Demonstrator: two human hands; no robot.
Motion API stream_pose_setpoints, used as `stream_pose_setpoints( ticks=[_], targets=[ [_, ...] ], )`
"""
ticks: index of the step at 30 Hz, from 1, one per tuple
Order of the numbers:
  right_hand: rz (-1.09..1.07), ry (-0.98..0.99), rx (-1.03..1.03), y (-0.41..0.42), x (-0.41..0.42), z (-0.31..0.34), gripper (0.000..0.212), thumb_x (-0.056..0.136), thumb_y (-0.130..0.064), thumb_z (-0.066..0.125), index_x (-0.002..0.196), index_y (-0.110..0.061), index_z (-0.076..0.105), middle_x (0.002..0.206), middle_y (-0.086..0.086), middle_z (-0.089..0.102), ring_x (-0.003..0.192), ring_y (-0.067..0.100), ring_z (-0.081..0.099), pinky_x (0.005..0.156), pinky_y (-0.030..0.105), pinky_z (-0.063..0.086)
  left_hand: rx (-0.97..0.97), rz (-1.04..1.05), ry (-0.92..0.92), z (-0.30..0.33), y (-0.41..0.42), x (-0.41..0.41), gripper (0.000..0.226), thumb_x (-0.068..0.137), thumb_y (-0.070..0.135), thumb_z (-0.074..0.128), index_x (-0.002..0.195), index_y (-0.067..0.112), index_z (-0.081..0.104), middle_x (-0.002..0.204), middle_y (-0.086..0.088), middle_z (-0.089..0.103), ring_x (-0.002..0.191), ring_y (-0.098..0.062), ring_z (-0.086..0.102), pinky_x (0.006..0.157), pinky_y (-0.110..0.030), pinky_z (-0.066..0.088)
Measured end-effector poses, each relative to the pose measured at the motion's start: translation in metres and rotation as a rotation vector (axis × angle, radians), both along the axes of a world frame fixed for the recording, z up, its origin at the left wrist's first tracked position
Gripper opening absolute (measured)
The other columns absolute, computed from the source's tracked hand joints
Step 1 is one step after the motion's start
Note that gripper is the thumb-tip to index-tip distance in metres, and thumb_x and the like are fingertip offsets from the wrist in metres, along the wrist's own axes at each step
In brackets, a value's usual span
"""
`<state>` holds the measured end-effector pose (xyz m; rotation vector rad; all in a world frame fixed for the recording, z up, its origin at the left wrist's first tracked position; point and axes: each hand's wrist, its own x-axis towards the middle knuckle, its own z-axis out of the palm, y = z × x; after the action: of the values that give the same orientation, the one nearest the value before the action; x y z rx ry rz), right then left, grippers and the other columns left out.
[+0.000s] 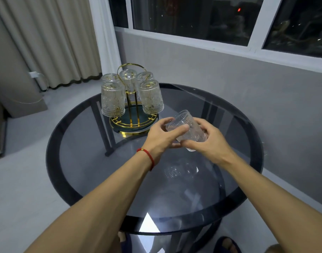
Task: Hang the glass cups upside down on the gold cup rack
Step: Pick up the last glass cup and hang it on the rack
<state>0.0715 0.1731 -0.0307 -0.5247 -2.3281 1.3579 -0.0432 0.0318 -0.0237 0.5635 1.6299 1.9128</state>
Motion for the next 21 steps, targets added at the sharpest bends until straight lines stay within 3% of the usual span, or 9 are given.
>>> stream_pose_setpoints(
  ticks=[3, 6, 9, 12, 15, 17, 21],
  targets=[
    [0.013, 0.023, -0.241, -0.004, -0.005, -0.002, 0.082, 0.075, -0.053, 0.089, 0.146, -0.029, 0.056, 0.138, 0.005, 0.070, 0.120, 0.020, 0.074, 0.100, 0.042, 0.061, 0.069, 0.065, -0.112, 0.003, -0.007, -0.006, 0.062, 0.079, 0.023, 0.087, 0.130, 0.008, 0.055, 0.125, -0.012, 0.064, 0.092, -0.026, 0.077, 0.071, -0.045, 0.065],
    [0.073, 0.063, -0.666, -0.016, -0.013, -0.004, 0.057, 0.098, -0.046, 0.070, 0.140, -0.010, 0.059, 0.136, 0.018, 0.074, 0.114, 0.033, 0.078, 0.090, 0.045, 0.066, 0.110, 0.068, -0.177, 0.002, -0.018, -0.016, 0.067, 0.083, 0.029, 0.084, 0.136, 0.003, 0.052, 0.130, -0.016, 0.064, 0.095, -0.034, 0.076, 0.072, -0.047, 0.065],
    [0.030, 0.150, -0.731, -0.026, -0.024, 0.002, 0.045, 0.104, -0.034, 0.065, 0.136, -0.002, 0.059, 0.136, 0.020, 0.073, 0.118, 0.037, 0.076, 0.084, 0.042, 0.067, 0.003, 0.074, -0.076, -0.001, -0.029, -0.032, 0.060, 0.092, 0.054, 0.065, 0.135, 0.012, 0.059, 0.126, -0.011, 0.069, 0.102, -0.029, 0.074, 0.079, -0.048, 0.063],
    [-0.064, 0.184, -0.500, -0.036, -0.040, 0.020, 0.049, 0.099, -0.030, 0.074, 0.141, -0.012, 0.057, 0.142, 0.014, 0.064, 0.130, 0.033, 0.067, 0.096, 0.049, 0.064, -0.257, 0.302, 0.261, -0.013, -0.050, -0.060, 0.050, 0.100, 0.056, 0.040, 0.124, 0.020, 0.064, 0.125, -0.007, 0.065, 0.114, -0.026, 0.062, 0.097, -0.046, 0.051],
    [-0.102, 0.169, -0.082, -0.045, -0.055, 0.047, 0.056, 0.092, -0.040, 0.079, 0.141, -0.025, 0.057, 0.138, 0.000, 0.066, 0.125, 0.019, 0.065, 0.105, 0.048, 0.058, -0.505, 0.340, 0.682, -0.035, -0.066, -0.079, 0.042, 0.098, 0.045, 0.052, 0.120, 0.014, 0.070, 0.127, -0.007, 0.062, 0.120, -0.023, 0.056, 0.103, -0.041, 0.046],
    [-0.101, 0.182, 0.036, -0.053, -0.068, 0.069, 0.064, 0.089, -0.042, 0.081, 0.144, -0.025, 0.055, 0.140, -0.002, 0.065, 0.126, 0.017, 0.064, 0.108, 0.047, 0.055, -0.577, 0.338, 0.803, -0.042, -0.068, -0.085, 0.041, 0.092, 0.041, 0.058, 0.119, 0.014, 0.073, 0.125, -0.005, 0.064, 0.122, -0.022, 0.054, 0.104, -0.041, 0.047],
    [-0.109, 0.171, 0.238, -0.072, -0.099, 0.103, 0.070, 0.088, -0.048, 0.079, 0.147, -0.024, 0.051, 0.145, 0.000, 0.063, 0.130, 0.020, 0.063, 0.110, 0.047, 0.054, -0.597, 0.362, 0.826, -0.048, -0.078, -0.093, 0.038, 0.086, 0.030, 0.064, 0.119, 0.014, 0.072, 0.122, -0.003, 0.066, 0.121, -0.022, 0.055, 0.104, -0.043, 0.048]
  ],
)
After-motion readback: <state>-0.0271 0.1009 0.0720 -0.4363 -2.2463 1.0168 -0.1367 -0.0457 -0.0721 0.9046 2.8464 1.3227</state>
